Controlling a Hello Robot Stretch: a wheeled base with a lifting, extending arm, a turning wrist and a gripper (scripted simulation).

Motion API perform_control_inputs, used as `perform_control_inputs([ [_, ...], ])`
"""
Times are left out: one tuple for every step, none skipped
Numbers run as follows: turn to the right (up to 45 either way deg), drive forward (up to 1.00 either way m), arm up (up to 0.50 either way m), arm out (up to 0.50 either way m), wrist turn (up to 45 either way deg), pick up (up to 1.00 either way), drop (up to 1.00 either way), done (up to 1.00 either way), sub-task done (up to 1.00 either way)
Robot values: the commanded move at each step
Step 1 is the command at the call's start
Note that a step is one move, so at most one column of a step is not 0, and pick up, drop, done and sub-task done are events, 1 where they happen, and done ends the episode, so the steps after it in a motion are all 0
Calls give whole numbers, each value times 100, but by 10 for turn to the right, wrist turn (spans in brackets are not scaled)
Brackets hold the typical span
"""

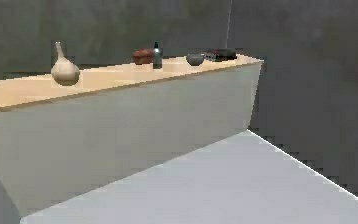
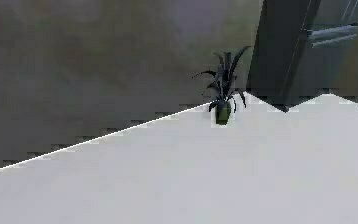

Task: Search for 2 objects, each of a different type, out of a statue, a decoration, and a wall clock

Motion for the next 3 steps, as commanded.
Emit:
perform_control_inputs([
  [-240,0,0,0,0,0,0,0,0],
  [0,45,0,0,0,0,0,0,0],
  [-450,0,0,0,0,0,0,0,0],
])
